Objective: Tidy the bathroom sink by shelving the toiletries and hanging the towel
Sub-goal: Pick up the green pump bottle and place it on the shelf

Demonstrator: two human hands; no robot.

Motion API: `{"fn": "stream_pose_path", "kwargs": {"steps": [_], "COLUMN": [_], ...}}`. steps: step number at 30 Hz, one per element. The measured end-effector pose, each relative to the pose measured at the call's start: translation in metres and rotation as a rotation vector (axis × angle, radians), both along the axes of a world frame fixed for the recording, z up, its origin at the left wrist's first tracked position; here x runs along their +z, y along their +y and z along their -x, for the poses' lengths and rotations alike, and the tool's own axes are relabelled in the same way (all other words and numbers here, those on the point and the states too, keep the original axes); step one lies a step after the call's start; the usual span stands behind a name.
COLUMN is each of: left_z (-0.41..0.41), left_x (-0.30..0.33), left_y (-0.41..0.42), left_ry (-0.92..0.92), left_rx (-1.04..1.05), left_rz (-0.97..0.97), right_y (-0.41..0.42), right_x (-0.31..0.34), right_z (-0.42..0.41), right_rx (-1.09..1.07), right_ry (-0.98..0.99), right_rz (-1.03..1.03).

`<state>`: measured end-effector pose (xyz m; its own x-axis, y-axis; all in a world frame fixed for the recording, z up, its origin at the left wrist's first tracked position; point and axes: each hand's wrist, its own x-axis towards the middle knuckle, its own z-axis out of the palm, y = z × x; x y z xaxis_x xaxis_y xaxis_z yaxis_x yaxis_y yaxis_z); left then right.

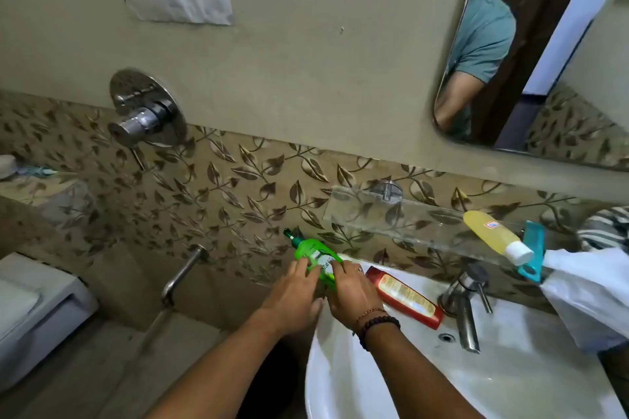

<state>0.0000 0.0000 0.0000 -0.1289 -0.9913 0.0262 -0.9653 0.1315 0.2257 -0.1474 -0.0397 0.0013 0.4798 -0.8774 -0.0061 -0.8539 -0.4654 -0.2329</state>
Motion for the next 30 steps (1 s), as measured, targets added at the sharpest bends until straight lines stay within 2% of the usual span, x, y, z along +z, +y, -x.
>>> {"fn": "stream_pose_path", "kwargs": {"steps": [3,7,10,13,19,24,30], "left_z": [-0.004,-0.01,-0.013,-0.015,-0.017,-0.018,-0.016], "left_x": [-0.016,-0.048,-0.059,-0.062,-0.046,-0.008,0.061], "left_y": [-0.014,-0.055,-0.067,-0.068,-0.055,-0.031,0.013], "left_ry": [0.052,0.175,0.345,0.492,0.425,0.539,0.643], "left_rx": [0.053,0.232,0.378,0.385,0.34,0.272,0.095], "left_rz": [-0.071,-0.032,-0.016,-0.048,-0.028,0.133,0.497], "right_y": [-0.008,-0.043,-0.054,-0.055,-0.038,-0.011,0.029], "right_x": [-0.014,-0.046,-0.06,-0.064,-0.057,-0.027,0.033], "right_z": [-0.001,0.003,0.005,0.005,0.011,0.004,-0.013], "right_rx": [-0.038,-0.062,-0.066,-0.071,-0.063,-0.109,-0.071], "right_ry": [0.015,0.039,0.016,-0.02,-0.139,-0.358,-0.653], "right_rz": [-0.024,-0.026,-0.051,-0.067,-0.043,-0.061,-0.054]}}
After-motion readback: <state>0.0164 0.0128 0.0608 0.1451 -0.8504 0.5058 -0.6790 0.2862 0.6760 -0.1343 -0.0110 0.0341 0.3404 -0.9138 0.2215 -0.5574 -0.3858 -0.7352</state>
